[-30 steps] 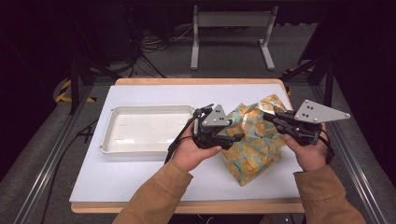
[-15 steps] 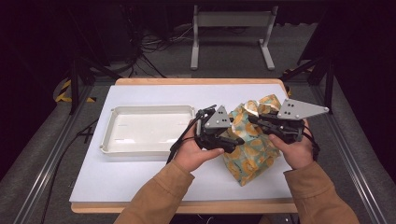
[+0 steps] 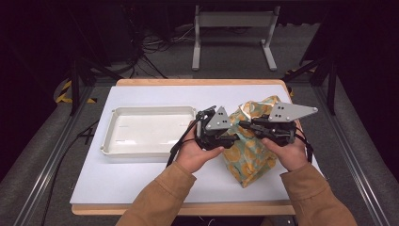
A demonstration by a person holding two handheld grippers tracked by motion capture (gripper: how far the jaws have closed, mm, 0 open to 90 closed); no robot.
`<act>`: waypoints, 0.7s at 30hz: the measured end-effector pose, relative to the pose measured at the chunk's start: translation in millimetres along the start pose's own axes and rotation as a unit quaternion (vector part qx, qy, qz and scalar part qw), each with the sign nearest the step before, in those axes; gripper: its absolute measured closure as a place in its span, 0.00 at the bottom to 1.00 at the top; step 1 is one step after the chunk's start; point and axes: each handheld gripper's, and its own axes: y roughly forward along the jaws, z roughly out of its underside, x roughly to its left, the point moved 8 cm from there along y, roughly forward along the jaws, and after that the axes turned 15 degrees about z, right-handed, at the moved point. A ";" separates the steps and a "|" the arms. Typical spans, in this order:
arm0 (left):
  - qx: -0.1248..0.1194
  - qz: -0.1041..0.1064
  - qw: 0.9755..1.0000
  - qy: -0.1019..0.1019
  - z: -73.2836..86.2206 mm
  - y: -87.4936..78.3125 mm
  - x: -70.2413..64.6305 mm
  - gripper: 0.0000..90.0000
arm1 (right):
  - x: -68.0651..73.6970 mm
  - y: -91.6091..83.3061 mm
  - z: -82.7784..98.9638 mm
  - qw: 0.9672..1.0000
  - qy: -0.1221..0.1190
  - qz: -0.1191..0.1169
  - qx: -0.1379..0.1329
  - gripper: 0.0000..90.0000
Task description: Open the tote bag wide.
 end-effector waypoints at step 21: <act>-0.020 -0.047 0.998 -0.033 8.1 -11.3 14.7 0.99 | -37.4 -49.5 9.4 0.998 0.048 0.030 -0.020 0.63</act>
